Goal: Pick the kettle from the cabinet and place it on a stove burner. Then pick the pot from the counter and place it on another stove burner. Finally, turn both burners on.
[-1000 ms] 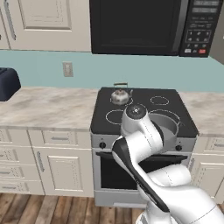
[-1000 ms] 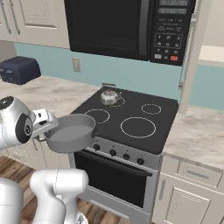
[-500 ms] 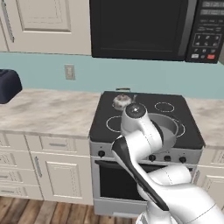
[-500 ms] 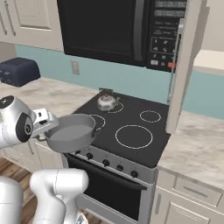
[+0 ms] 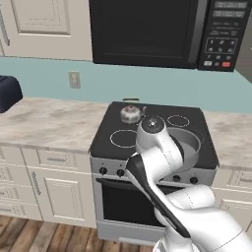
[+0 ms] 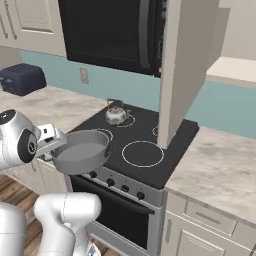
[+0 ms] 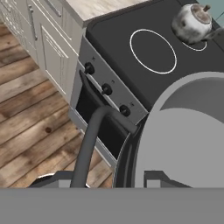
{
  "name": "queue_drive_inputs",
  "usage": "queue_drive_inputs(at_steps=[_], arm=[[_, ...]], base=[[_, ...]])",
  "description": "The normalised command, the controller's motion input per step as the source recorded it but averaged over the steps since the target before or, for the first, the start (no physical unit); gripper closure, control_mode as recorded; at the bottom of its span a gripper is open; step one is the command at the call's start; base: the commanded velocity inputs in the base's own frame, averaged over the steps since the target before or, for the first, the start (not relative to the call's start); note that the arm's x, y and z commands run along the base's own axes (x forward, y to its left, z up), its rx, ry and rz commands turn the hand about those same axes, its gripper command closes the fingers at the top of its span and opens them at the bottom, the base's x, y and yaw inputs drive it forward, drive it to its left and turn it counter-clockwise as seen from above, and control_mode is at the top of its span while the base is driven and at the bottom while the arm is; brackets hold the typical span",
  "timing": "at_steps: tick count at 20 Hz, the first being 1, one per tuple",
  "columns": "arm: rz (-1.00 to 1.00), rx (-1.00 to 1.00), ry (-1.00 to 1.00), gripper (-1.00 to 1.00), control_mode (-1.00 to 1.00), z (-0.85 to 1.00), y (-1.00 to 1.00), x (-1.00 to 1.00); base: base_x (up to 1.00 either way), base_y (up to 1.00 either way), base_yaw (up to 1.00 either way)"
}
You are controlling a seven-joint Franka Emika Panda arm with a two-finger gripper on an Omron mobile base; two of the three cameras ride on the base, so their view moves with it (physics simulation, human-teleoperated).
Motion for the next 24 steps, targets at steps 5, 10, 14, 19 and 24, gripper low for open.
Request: queue_drive_inputs(at_steps=[5,10,14,19,24], arm=[[0.0,0.0,0.0,1.0,1.0,0.0,0.0,0.0],[0.0,0.0,0.0,1.0,1.0,0.0,0.0,0.0],[0.0,0.0,0.0,1.0,1.0,0.0,0.0,0.0],[0.0,0.0,0.0,1.0,1.0,0.0,0.0,0.0],[0.0,0.0,0.0,1.0,1.0,0.0,0.0,0.0]], base=[[0.19,-0.39,0.12],[0.23,-0.27,0.1],[0.46,-0.16,0.07],[0.49,-0.21,0.1],[0.2,-0.09,0.06]])
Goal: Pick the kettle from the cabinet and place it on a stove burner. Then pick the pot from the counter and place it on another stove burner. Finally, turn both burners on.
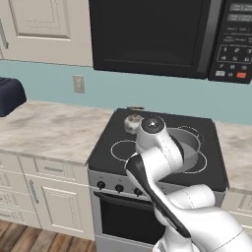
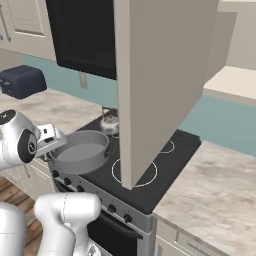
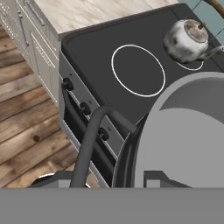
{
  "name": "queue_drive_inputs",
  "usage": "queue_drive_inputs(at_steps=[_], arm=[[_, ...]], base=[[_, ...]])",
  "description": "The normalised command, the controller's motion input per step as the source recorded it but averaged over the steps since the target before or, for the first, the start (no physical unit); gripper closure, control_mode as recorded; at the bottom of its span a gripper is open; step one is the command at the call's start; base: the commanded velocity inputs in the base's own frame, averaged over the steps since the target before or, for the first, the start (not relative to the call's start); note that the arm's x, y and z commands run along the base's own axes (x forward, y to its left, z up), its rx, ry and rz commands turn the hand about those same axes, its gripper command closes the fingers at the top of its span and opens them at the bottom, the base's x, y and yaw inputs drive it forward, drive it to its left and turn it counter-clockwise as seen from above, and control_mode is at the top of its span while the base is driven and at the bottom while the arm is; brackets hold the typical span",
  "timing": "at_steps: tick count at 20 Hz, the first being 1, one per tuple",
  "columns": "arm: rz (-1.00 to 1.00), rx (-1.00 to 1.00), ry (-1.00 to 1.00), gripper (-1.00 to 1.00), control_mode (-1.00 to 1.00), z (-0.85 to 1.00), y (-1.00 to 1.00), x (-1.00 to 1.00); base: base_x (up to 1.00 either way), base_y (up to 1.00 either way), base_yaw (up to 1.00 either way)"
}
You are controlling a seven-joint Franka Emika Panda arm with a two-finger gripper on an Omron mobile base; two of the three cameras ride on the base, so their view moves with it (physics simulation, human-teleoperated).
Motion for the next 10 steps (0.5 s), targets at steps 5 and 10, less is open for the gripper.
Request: queue_drive_inputs(at_steps=[5,10], arm=[[0.0,0.0,0.0,1.0,1.0,0.0,0.0,0.0],[0.0,0.0,0.0,1.0,-1.0,0.0,0.0,0.02]], base=[[0.15,0.0,0.0],[0.08,0.0,0.0]])
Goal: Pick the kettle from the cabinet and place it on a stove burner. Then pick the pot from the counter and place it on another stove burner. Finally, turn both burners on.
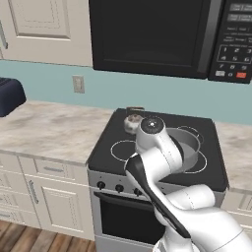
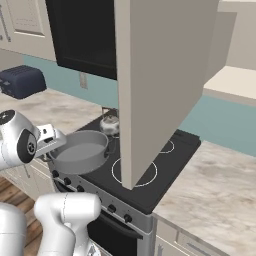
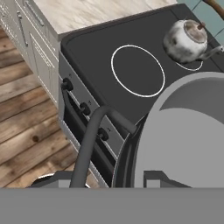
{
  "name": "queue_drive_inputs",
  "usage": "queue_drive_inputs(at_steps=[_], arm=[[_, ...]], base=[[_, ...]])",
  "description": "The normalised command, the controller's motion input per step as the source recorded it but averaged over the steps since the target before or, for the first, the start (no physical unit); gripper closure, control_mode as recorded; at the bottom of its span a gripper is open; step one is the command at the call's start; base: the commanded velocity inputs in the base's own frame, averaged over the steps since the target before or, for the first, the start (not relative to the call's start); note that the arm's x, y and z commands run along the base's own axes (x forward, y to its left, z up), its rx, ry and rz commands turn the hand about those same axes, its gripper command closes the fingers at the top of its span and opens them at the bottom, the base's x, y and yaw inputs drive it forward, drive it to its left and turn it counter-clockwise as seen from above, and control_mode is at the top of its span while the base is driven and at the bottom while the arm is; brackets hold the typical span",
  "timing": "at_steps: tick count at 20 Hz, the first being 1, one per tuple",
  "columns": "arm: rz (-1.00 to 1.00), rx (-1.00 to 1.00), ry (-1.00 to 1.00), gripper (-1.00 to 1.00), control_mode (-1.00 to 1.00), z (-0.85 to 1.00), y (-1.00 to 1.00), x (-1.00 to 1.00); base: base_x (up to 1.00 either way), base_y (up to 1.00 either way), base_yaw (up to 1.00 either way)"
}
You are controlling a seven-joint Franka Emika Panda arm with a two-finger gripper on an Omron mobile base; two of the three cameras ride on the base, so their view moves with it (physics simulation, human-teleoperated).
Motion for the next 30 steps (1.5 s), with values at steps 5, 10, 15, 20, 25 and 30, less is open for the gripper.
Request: queue_drive_inputs(at_steps=[5,10,15,20,25,30], arm=[[0.0,0.0,0.0,1.0,-1.0,0.0,0.0,0.0],[0.0,0.0,0.0,1.0,-1.0,0.0,0.0,0.0],[0.0,0.0,0.0,1.0,-1.0,0.0,0.0,0.01],[0.0,0.0,0.0,1.0,-1.0,0.0,0.14,0.27],[0.0,0.0,0.0,1.0,-1.0,0.0,0.04,0.39],[0.0,0.0,0.0,1.0,-1.0,0.0,0.01,0.53]], base=[[0.0,0.0,0.0],[0.0,0.0,0.0],[0.0,0.0,0.0],[0.0,0.0,0.0],[0.0,0.0,0.0],[0.0,0.0,0.0]])
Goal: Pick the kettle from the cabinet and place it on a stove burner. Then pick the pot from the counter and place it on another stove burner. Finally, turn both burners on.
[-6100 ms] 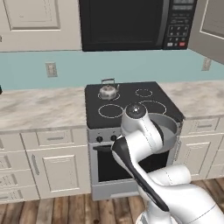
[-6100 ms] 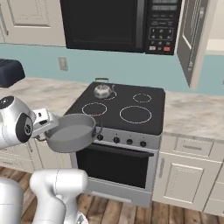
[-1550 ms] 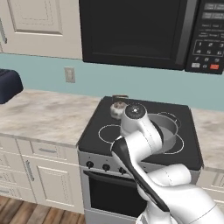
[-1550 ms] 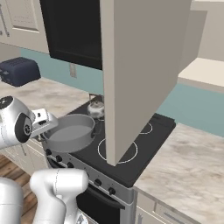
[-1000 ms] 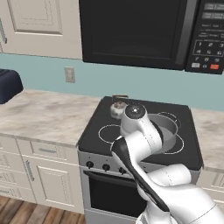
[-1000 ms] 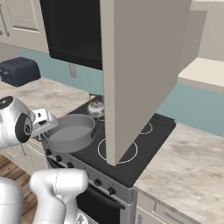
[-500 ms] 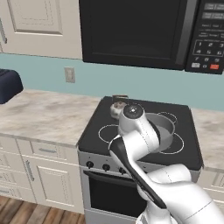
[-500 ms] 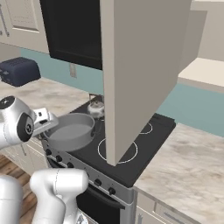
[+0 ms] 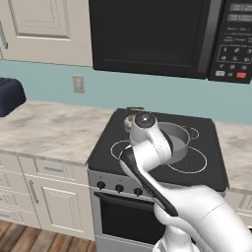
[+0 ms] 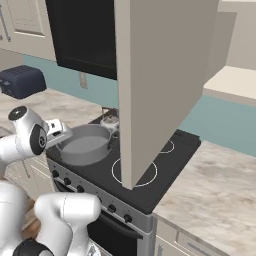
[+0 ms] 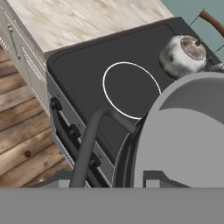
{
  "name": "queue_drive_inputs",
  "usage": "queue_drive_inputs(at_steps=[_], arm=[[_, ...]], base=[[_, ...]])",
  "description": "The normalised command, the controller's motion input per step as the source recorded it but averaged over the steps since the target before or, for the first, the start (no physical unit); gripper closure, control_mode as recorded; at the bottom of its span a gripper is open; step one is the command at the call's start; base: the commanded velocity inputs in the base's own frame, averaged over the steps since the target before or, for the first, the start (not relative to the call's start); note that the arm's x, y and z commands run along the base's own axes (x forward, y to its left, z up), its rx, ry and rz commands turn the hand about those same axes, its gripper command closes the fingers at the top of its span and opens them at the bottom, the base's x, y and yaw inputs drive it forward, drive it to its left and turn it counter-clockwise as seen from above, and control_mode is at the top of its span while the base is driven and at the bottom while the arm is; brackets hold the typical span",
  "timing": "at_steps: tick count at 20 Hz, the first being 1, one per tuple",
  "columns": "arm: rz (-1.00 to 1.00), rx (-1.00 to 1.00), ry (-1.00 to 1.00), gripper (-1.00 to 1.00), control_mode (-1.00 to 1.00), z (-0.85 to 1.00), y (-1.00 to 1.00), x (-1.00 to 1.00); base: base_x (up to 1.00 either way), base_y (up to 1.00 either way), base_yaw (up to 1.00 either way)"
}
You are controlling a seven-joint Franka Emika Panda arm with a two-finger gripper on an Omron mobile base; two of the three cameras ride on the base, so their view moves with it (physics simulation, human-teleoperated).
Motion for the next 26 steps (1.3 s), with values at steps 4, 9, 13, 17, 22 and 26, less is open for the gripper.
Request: queue_drive_inputs(at_steps=[4,9,13,17,22,26], arm=[[0.02,0.0,0.0,1.0,-1.0,0.0,0.11,0.49],[0.03,0.0,0.0,1.0,-1.0,0.0,0.17,0.46],[0.04,0.0,0.0,1.0,-1.0,0.0,0.14,0.41],[0.05,0.0,0.0,1.0,-1.0,-0.03,0.17,0.35],[0.06,0.0,0.0,1.0,-1.0,-0.09,0.17,0.29],[0.07,0.0,0.0,1.0,-1.0,-0.12,0.15,0.24]], base=[[0.0,0.0,0.0],[0.0,0.0,0.0],[0.0,0.0,0.0],[0.0,0.0,0.0],[0.0,0.0,0.0],[0.0,0.0,0.0]])
